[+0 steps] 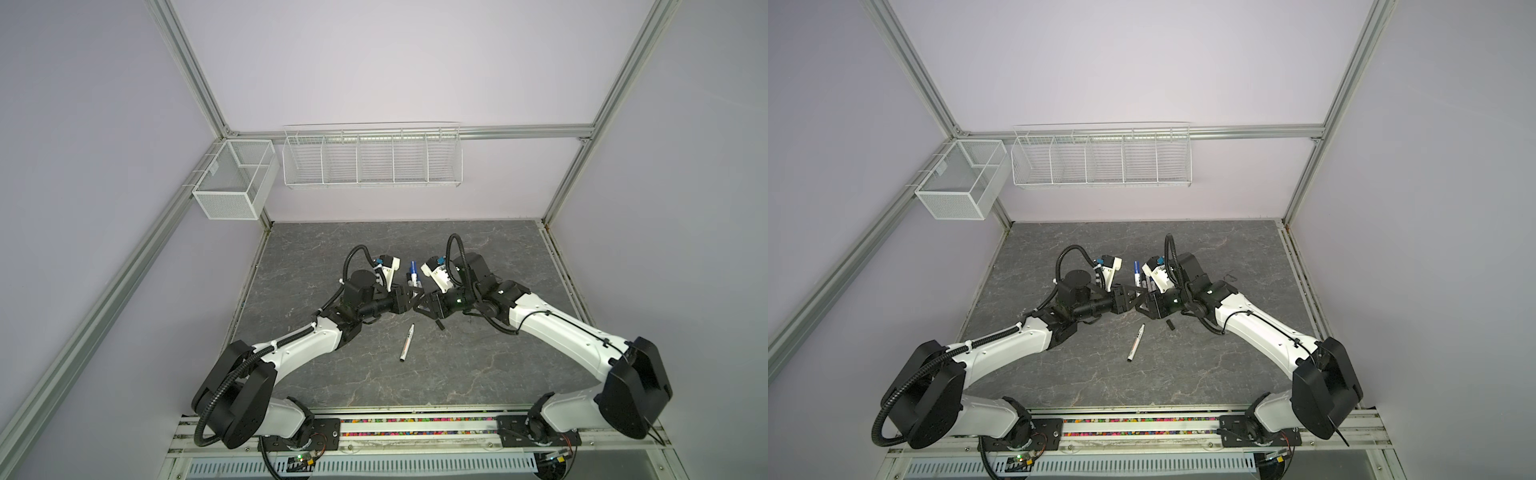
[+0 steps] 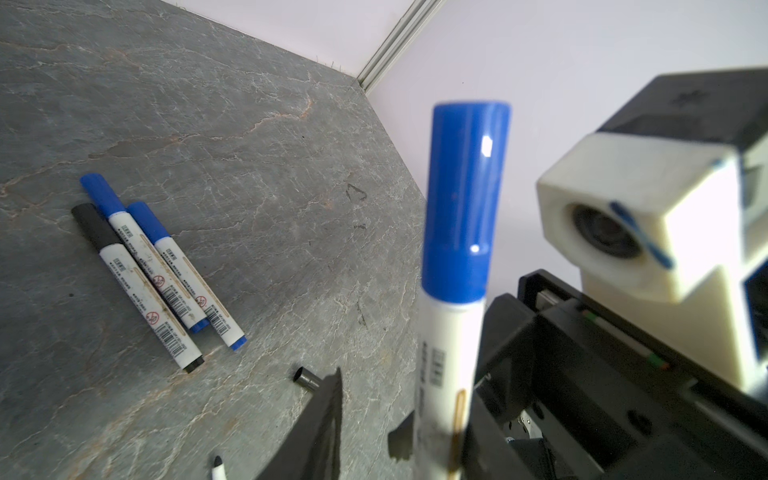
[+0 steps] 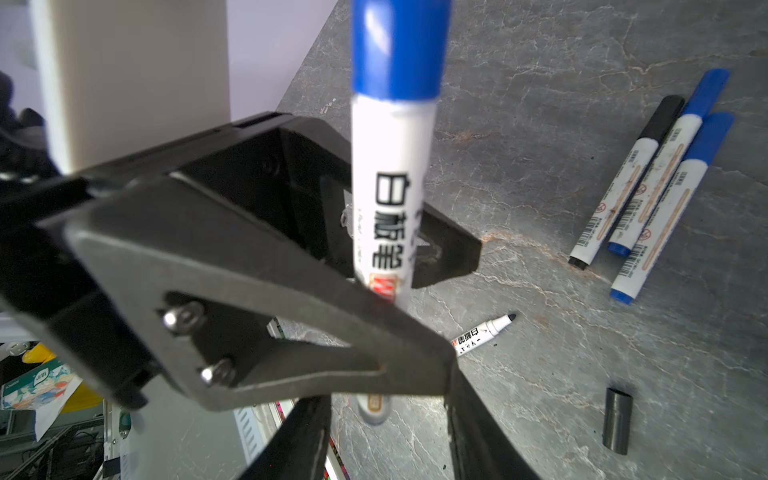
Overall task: Insert the pens into the pen caps
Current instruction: 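Close the right gripper on the blue-capped white marker below the left gripper, then open the left gripper to release the marker while the right gripper lifts it away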
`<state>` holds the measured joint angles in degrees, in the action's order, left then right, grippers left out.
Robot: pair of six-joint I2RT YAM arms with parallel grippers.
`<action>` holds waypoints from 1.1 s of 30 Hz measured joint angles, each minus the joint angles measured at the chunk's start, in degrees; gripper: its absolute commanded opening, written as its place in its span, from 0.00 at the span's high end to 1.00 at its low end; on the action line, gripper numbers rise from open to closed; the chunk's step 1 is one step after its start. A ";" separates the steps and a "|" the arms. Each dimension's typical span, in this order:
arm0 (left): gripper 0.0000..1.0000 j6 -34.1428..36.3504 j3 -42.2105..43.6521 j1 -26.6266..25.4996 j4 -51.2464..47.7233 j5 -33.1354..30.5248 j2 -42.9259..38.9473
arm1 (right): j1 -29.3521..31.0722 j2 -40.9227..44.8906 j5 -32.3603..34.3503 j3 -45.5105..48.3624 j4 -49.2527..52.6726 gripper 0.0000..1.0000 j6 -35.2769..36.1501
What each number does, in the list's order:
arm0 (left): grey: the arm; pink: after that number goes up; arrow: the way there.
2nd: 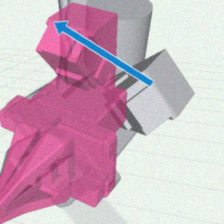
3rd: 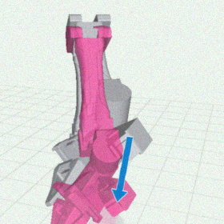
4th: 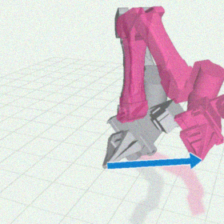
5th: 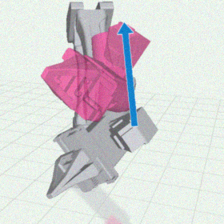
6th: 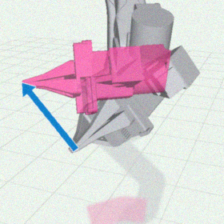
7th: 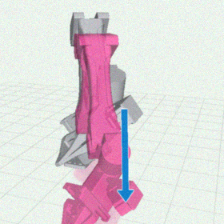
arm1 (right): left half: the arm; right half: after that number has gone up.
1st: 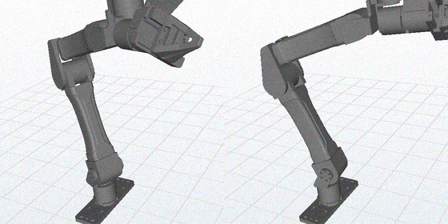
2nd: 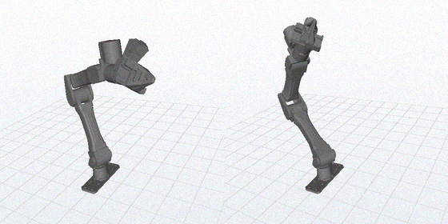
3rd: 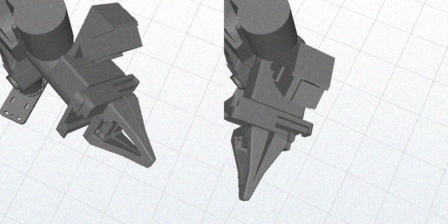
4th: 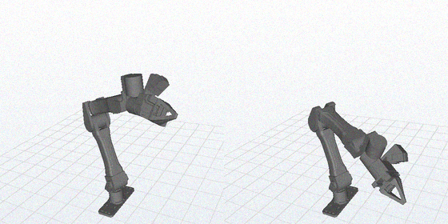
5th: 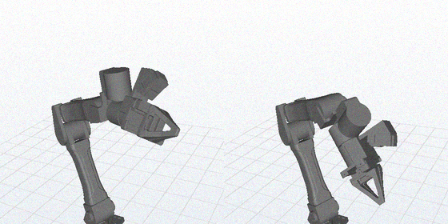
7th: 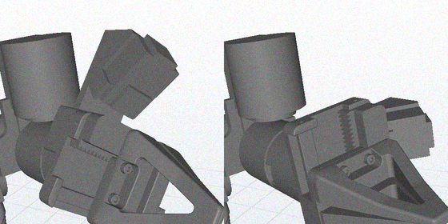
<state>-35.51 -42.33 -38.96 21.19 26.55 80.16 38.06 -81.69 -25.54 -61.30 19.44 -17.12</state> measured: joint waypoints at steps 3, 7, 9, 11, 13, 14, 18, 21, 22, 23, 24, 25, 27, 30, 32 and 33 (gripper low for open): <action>0.59 0.00 -0.07 0.00 0.00 0.33 0.00 | 0.35 -0.79 0.04 0.00 -0.22 0.58 -0.02; 0.59 -0.02 -0.22 0.02 0.11 0.39 0.00 | 0.46 -1.22 0.44 0.00 -1.11 0.69 -0.70; 0.59 -0.02 -0.22 0.02 0.31 0.35 0.00 | 0.48 -1.27 0.72 0.00 -1.57 0.75 -1.03; 0.59 -0.02 -0.22 0.07 0.50 0.33 0.00 | 0.59 -1.38 1.18 0.00 -1.99 0.81 -1.53; 0.59 -0.02 -0.22 0.07 0.63 0.33 0.00 | 0.63 -1.60 1.90 0.00 -2.27 0.85 -1.84; 0.59 -0.02 -0.22 0.09 0.68 0.31 0.00 | 0.68 -1.66 2.27 0.00 -2.32 0.86 -2.03; 0.58 0.04 -0.22 0.13 0.72 0.26 0.00 | 0.63 -1.68 3.80 0.07 -2.51 0.89 -2.43; 0.50 0.44 -0.22 0.13 0.02 -0.26 -0.02 | 0.33 -1.68 5.44 0.26 -2.47 0.90 -2.69; 0.47 0.68 -0.20 0.13 -0.52 -0.72 -0.13 | 0.02 -1.68 6.27 0.26 -2.34 0.91 -2.84; 0.45 1.05 -0.13 0.13 -1.33 -1.27 -0.37 | -0.48 -1.68 7.04 0.26 -2.16 0.91 -3.02; 0.44 1.66 0.02 0.13 -2.29 -1.57 -0.79 | -0.96 -1.75 7.89 0.26 -2.05 0.91 -3.06; 0.43 2.21 0.48 0.04 -3.48 -2.03 -1.49 | -1.68 -1.92 8.79 0.22 -2.03 0.91 -3.08; 0.43 3.72 1.64 -0.39 -6.67 -3.96 -3.17 | -2.91 -2.80 10.29 -0.13 -1.38 0.91 -3.04; 0.42 7.28 2.38 -2.56 -14.03 -9.49 -4.98 | -4.87 -6.75 11.96 -2.05 0.76 0.91 -3.02; 0.42 9.66 2.40 -5.57 -18.97 -13.99 -5.16 | -6.12 -10.47 12.76 -3.61 2.25 0.90 -3.02; 0.42 10.32 2.45 -6.75 -20.76 -15.67 -5.14 | -6.58 -12.02 13.09 -4.13 2.86 0.90 -2.99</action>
<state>-25.19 -39.88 -45.71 0.43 10.87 75.02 31.48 -93.71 -12.45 -65.43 22.31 -20.12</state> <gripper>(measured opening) 0.580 0.164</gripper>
